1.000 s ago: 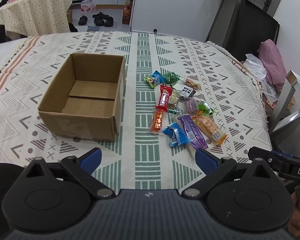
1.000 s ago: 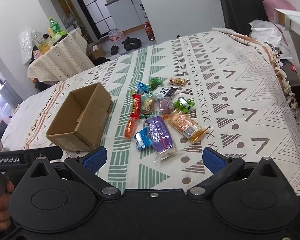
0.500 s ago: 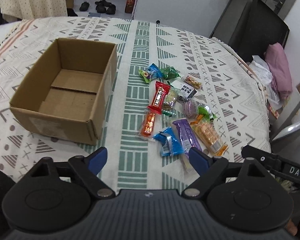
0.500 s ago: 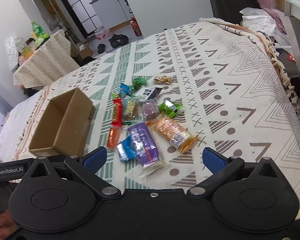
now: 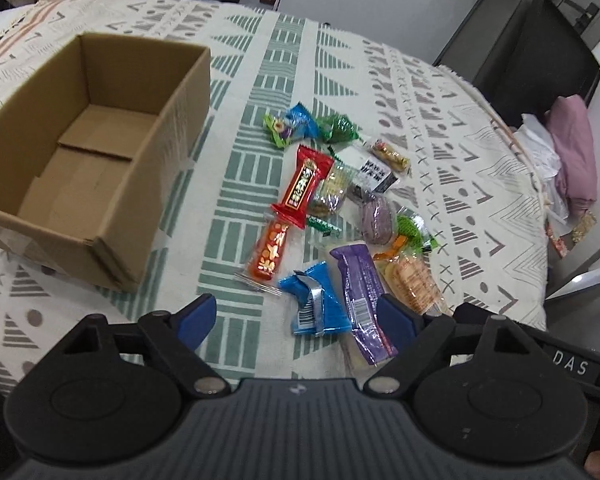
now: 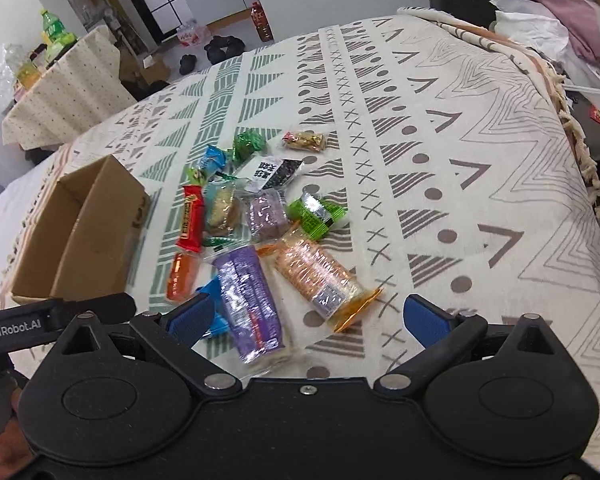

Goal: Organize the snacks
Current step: 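Grasp the blue wafer with the left gripper while the right grasps the orange bread pack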

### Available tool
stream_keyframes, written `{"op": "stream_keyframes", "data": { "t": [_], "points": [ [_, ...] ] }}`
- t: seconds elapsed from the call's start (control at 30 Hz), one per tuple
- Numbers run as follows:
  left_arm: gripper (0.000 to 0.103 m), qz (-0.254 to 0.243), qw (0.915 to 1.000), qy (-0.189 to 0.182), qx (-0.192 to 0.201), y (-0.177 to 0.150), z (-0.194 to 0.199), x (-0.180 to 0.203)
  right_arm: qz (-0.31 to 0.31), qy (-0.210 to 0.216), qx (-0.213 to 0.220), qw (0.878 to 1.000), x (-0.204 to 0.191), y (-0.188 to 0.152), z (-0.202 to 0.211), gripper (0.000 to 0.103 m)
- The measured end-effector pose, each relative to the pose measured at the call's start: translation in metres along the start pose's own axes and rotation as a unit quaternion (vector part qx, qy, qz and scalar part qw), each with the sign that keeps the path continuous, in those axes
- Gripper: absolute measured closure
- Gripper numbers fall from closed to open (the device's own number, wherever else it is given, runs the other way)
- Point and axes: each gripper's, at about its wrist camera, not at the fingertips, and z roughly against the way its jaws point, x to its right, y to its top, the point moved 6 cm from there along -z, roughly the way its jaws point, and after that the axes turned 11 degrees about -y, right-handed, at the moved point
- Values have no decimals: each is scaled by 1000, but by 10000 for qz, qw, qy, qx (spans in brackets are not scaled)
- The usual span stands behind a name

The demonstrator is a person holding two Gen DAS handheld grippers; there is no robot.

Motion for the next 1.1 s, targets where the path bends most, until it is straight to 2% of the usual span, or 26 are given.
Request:
{"op": "stream_keyframes", "data": {
  "t": [0.03,0.17,0.27,0.4,0.73,0.8,1.0,1.1],
  "points": [
    [18,42,10000,20,-7,0,-4,0,-3,-8,-23,10000,1,1,-3,5],
    [40,352,9992,38,-167,-2,-24,-6,-17,112,-248,9996,2,3,-20,17],
    [48,483,9985,38,-237,-3,-36,-8,99,19,-305,9995,3,5,-30,21],
    [53,533,9982,57,-260,-2,-48,-6,116,71,-400,9991,5,8,-43,29],
    [70,691,9962,223,-471,-4,-74,-7,274,160,-502,9982,1,18,-68,37],
    [71,723,9961,239,-456,-5,-76,-8,291,142,-568,9979,0,19,-74,41],
    [74,672,9964,350,-378,-5,-74,-6,511,104,-838,9951,-5,9,-87,43],
    [74,584,9970,401,-324,-5,-70,-4,767,24,-818,9937,-11,4,-87,44]
  ]
}}
